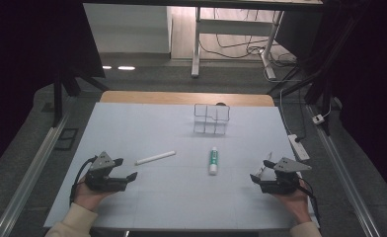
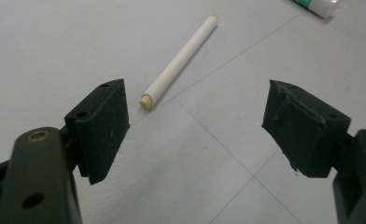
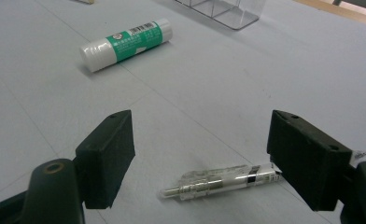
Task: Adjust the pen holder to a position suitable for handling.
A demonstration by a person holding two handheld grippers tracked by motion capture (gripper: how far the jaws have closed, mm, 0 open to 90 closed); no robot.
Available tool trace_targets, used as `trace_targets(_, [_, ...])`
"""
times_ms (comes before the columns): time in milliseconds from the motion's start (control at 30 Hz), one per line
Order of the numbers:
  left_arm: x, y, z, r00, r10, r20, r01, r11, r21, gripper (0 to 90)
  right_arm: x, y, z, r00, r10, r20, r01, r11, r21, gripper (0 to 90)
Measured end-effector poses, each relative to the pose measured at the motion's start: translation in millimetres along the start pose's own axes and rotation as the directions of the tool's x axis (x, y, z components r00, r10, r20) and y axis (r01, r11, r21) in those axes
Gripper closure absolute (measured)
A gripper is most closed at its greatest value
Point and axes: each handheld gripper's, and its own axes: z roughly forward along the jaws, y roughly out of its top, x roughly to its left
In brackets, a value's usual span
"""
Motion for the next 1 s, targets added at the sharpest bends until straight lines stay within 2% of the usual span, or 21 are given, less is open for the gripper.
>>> trace_targets(333, [0.2,1.0,-1.0,1.0000,0.004,0.004,-0.004,1.0000,0.005,22.7,2.5,3.7,-1.1,0.9998,-0.020,0.000,0.020,1.000,0.010,23.2])
trace_targets(1000, [0.4,1.3,-0.5,0.9998,0.012,0.017,-0.012,0.9995,0.029,22.7,11.6,15.6,-1.0,0.9967,-0.057,-0.058,0.059,0.998,0.019,23.8])
